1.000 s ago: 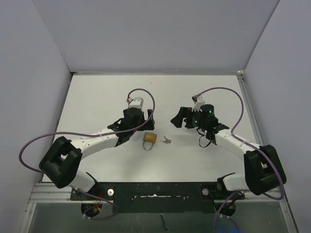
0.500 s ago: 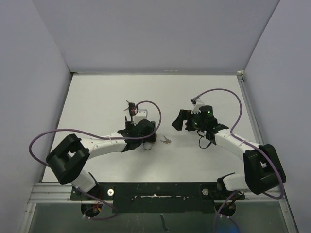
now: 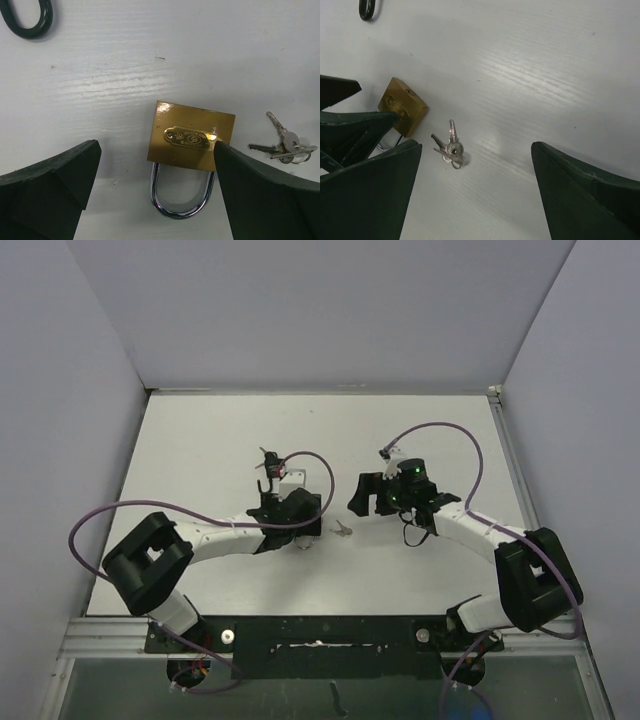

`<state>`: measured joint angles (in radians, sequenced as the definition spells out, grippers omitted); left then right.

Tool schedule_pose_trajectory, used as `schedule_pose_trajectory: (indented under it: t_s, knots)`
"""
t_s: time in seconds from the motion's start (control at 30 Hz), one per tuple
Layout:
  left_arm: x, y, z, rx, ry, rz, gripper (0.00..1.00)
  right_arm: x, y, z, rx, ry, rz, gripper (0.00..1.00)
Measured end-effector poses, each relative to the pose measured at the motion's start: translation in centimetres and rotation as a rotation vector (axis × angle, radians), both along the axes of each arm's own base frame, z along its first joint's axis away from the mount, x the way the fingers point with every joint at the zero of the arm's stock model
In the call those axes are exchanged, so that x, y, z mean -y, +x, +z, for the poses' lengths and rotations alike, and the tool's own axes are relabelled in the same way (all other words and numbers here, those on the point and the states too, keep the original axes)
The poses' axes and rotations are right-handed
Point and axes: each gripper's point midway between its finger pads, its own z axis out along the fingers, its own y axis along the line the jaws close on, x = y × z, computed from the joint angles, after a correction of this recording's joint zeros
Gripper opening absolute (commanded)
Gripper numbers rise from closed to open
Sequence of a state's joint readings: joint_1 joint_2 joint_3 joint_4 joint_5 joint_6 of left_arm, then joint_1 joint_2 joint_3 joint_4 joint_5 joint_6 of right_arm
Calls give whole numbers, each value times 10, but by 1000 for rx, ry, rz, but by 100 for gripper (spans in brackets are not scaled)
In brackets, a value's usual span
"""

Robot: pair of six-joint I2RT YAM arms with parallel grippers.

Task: Unlock with the key

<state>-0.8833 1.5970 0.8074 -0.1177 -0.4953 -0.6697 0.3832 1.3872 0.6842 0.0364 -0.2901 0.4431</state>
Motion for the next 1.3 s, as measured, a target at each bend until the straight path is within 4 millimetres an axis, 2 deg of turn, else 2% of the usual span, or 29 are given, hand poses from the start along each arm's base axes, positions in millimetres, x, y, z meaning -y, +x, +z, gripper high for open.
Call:
schedule_pose_trajectory:
  t_s: [0.1, 0.23, 0.33, 0.47, 0.6, 0.67, 1.03, 1.3]
  knots:
    - [-3, 0, 7, 18, -7, 9, 98, -17, -15, -9, -21, -46, 79, 90]
    - [-8, 0, 29, 68, -48, 20, 98, -34, -35, -18, -39, -76, 164, 83]
    - [-16, 2, 47, 106, -87, 36, 98, -32, -37, -20, -39, -84, 171, 82]
    - [-44, 8, 59, 127, -139, 98, 98, -32, -37, -25, -45, -92, 182, 75]
    - [-71, 9, 57, 126, -180, 153, 98, -33, -43, -42, -92, -110, 211, 71]
    - [-76, 6, 53, 116, -184, 158, 98, -35, -46, -47, -104, -115, 223, 69]
    - [-73, 0, 46, 85, -203, 133, 98, -47, -52, -48, -93, -93, 272, 52]
    - [-70, 1, 47, 90, -214, 129, 98, -48, -54, -57, -109, -88, 283, 49]
